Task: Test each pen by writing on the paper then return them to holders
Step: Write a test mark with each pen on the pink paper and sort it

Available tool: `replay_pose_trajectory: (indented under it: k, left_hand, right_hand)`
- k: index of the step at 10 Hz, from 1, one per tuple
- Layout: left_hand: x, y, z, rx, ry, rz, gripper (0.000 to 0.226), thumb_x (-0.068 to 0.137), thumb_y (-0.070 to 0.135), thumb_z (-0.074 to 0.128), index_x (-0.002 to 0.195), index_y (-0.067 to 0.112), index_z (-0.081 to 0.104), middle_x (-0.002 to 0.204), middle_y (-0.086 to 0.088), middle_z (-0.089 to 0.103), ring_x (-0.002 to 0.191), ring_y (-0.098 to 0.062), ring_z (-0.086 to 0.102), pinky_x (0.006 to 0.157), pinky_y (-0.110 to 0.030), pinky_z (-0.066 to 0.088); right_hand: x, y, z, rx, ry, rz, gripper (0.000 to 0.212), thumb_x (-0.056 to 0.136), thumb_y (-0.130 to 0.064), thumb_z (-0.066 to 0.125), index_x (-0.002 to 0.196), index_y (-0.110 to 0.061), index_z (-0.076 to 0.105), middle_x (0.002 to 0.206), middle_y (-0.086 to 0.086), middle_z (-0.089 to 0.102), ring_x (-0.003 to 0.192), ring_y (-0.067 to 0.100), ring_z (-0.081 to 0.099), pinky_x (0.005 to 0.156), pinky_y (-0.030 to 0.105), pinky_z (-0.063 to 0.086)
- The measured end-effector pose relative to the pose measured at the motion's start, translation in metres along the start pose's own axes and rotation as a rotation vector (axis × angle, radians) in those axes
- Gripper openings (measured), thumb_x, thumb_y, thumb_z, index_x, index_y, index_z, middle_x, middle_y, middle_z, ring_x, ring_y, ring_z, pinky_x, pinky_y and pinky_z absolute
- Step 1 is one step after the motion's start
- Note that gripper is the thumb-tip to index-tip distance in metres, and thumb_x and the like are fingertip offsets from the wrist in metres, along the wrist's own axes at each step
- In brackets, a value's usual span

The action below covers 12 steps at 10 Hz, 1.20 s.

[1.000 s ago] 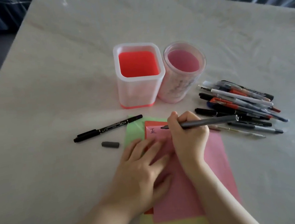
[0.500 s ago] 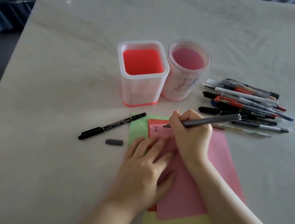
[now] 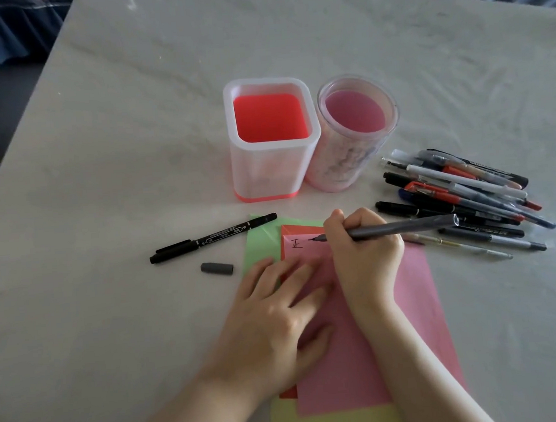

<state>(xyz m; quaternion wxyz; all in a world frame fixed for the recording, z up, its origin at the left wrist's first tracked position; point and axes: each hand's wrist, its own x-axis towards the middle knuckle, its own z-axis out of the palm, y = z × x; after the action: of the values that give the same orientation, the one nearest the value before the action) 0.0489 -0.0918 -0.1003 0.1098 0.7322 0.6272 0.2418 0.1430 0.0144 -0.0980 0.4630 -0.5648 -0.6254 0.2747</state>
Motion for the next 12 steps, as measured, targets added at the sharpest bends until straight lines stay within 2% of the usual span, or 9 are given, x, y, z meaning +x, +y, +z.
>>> replay_pose_trajectory:
  k: [1,3,4,5,7,9,10,11,12]
  left_hand:
    - [-0.0001,0.0000,0.0000,0.005,0.002,0.001,0.036,0.077,0.041,0.056,0.102,0.019,0.070,0.119,-0.006,0.063,0.114,-0.024,0.048,0.102,-0.040,0.031]
    - [0.0000,-0.0002,0.0006,0.003,0.013,0.001,0.036,0.076,0.041,0.057,0.101,0.018,0.070,0.119,-0.006,0.063,0.113,-0.024,0.049,0.101,-0.041,0.032]
    - [-0.0001,-0.0001,0.0006,0.000,0.013,0.004,0.036,0.076,0.041,0.057,0.101,0.019,0.070,0.119,-0.006,0.063,0.114,-0.024,0.048,0.102,-0.040,0.032]
    - [-0.0002,0.0003,0.0001,-0.004,0.011,0.001,0.037,0.076,0.041,0.056,0.101,0.019,0.070,0.119,-0.005,0.063,0.114,-0.023,0.048,0.103,-0.039,0.031]
    - [0.0005,0.0004,0.0000,-0.005,0.009,-0.001,0.037,0.076,0.041,0.056,0.102,0.019,0.070,0.119,-0.005,0.063,0.114,-0.023,0.048,0.103,-0.039,0.030]
    - [0.0001,0.0004,-0.0004,0.002,0.006,0.002,0.036,0.076,0.041,0.056,0.101,0.019,0.070,0.119,-0.006,0.063,0.114,-0.023,0.047,0.103,-0.038,0.029]
    - [0.0002,0.0003,-0.0001,-0.002,0.005,0.000,0.036,0.076,0.041,0.056,0.101,0.020,0.070,0.119,-0.005,0.063,0.115,-0.023,0.047,0.103,-0.038,0.030]
    - [0.0005,0.0001,-0.0002,-0.003,0.002,-0.003,0.036,0.077,0.041,0.055,0.102,0.020,0.070,0.119,-0.005,0.063,0.114,-0.023,0.047,0.103,-0.038,0.030]
    - [0.0009,0.0001,-0.0001,-0.003,-0.002,-0.007,0.037,0.076,0.041,0.054,0.103,0.020,0.070,0.119,-0.005,0.063,0.115,-0.023,0.047,0.103,-0.039,0.030]
  right_hand:
    - [-0.0002,0.0000,0.0000,-0.009,-0.004,-0.008,0.033,0.072,-0.021,0.059,0.046,-0.020,0.039,0.041,-0.010,0.042,0.043,0.005,0.036,0.049,0.014,0.030]
    - [-0.0011,-0.0027,-0.0004,-0.031,-0.001,0.005,0.034,0.070,-0.018,0.057,0.045,-0.007,0.038,0.054,0.005,0.045,0.046,0.011,0.031,0.049,0.018,0.029]
    - [-0.0008,-0.0026,-0.0008,-0.014,0.012,0.030,0.033,0.071,-0.019,0.057,0.046,-0.007,0.039,0.047,0.000,0.041,0.046,0.011,0.032,0.049,0.020,0.030]
    - [-0.0009,-0.0034,-0.0002,-0.034,0.016,0.009,0.034,0.071,-0.018,0.057,0.046,-0.006,0.038,0.051,0.002,0.042,0.046,0.010,0.030,0.048,0.016,0.028]
    - [-0.0003,-0.0034,-0.0009,-0.015,0.006,0.015,0.034,0.071,-0.018,0.057,0.048,-0.001,0.040,0.054,0.007,0.044,0.047,0.012,0.033,0.049,0.023,0.030]
    - [-0.0010,-0.0015,-0.0002,-0.008,-0.024,-0.002,0.033,0.072,-0.019,0.058,0.045,-0.014,0.040,0.042,-0.007,0.040,0.042,0.003,0.033,0.047,0.013,0.029]
    - [-0.0004,-0.0016,-0.0002,-0.017,-0.031,-0.008,0.035,0.071,-0.019,0.058,0.044,-0.020,0.035,0.044,-0.004,0.040,0.042,0.004,0.032,0.047,0.013,0.029]
    - [-0.0007,-0.0022,-0.0010,-0.013,-0.029,0.006,0.036,0.070,-0.018,0.058,0.043,-0.016,0.035,0.046,0.000,0.041,0.043,0.006,0.032,0.047,0.014,0.029]
    - [-0.0012,-0.0046,-0.0006,-0.013,-0.028,0.020,0.035,0.070,-0.018,0.058,0.045,-0.004,0.038,0.056,0.008,0.046,0.045,0.009,0.032,0.048,0.017,0.029]
